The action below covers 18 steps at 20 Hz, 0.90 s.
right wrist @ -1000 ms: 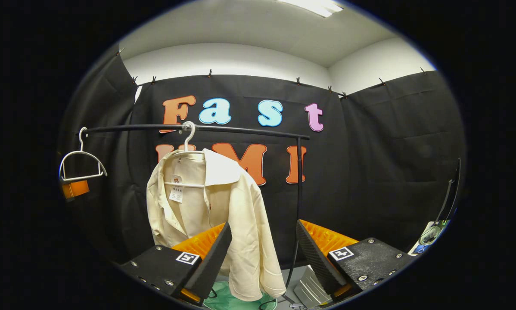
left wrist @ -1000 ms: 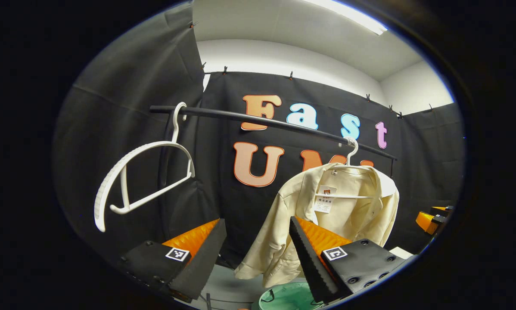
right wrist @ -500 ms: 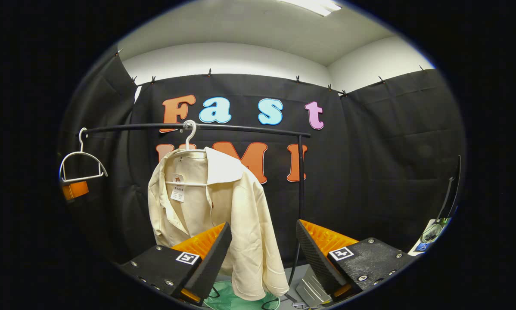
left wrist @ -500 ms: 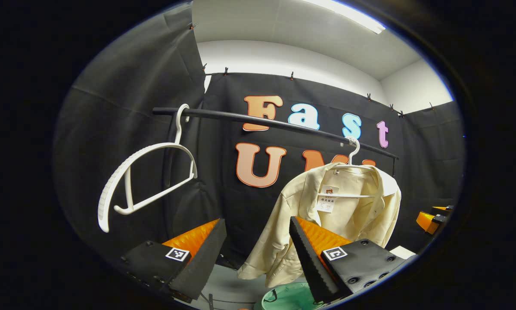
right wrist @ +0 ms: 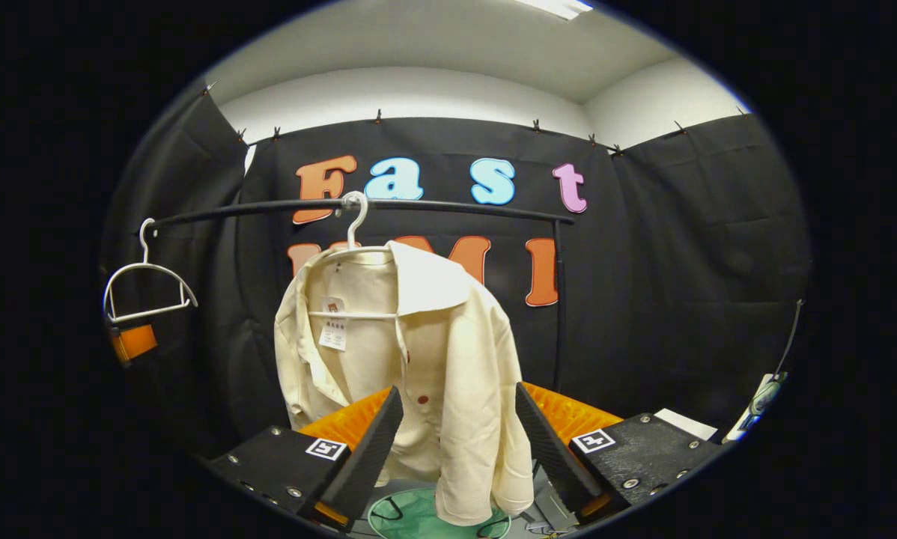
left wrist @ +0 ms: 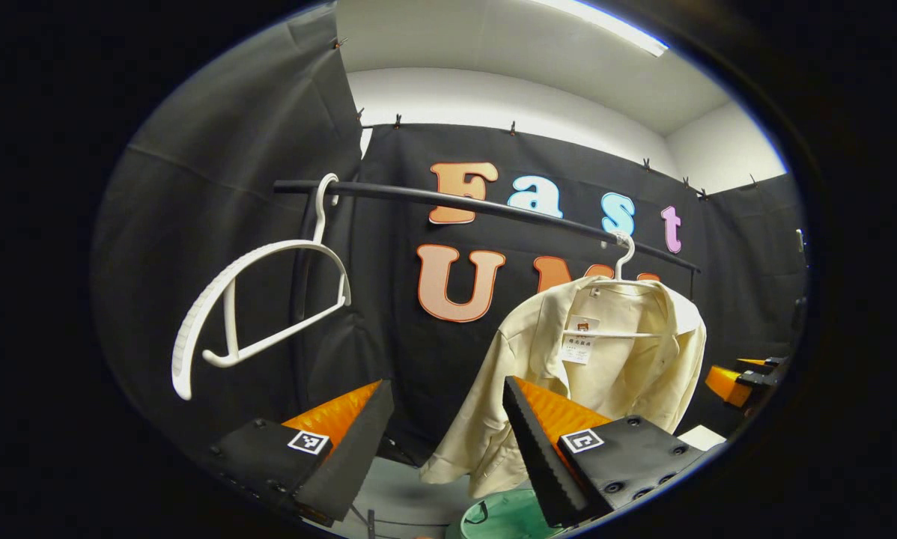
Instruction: Grasp the clothes on the hanger with both hands and then place them into the laundry hamper below.
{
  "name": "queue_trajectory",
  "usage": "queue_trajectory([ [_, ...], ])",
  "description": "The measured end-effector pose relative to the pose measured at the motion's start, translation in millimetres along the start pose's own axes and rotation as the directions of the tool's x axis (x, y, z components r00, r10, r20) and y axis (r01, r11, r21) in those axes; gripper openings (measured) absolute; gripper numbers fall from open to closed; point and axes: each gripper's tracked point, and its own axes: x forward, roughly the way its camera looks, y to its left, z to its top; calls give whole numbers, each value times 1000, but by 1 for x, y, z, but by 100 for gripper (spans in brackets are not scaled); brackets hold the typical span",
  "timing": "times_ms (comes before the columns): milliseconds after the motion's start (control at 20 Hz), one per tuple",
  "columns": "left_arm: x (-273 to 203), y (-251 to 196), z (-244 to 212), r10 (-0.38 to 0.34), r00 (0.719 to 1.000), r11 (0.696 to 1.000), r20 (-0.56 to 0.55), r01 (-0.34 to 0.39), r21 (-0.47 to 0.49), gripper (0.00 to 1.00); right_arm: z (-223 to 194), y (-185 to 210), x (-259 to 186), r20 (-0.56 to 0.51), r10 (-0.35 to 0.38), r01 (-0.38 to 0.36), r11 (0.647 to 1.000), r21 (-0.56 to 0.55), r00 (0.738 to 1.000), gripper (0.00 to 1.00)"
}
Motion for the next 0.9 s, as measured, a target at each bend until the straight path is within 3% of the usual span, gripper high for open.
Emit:
queue_trajectory([
  [50, 1, 1, -2, 2, 1000, 1000, -2, -2, 3, 100, -5, 4, 7, -7, -3, 3, 1000, -5, 1000, 94],
  [100, 2, 1, -2, 6, 1000, 1000, -4, -6, 6, 96, -7, 8, 14, -9, -10, 10, 1000, -3, 1000, 94],
  [400, -1, 14, -11, 28, 999, 1000, -24, -28, 3, 100, -19, 18, 66, -38, -93, 95, 994, 52, 995, 94],
  [600, -2, 21, -12, 45, 999, 999, -27, -45, -4, 96, -22, 14, 93, -29, -161, 163, 985, 59, 986, 93],
  [650, -2, 23, -12, 51, 998, 999, -27, -51, 2, 100, -24, 12, 102, -33, -173, 175, 982, 64, 984, 93],
  [900, -7, 29, -13, 73, 997, 997, -25, -72, 18, 96, -28, -1, 135, -38, -191, 194, 977, 93, 981, 94],
])
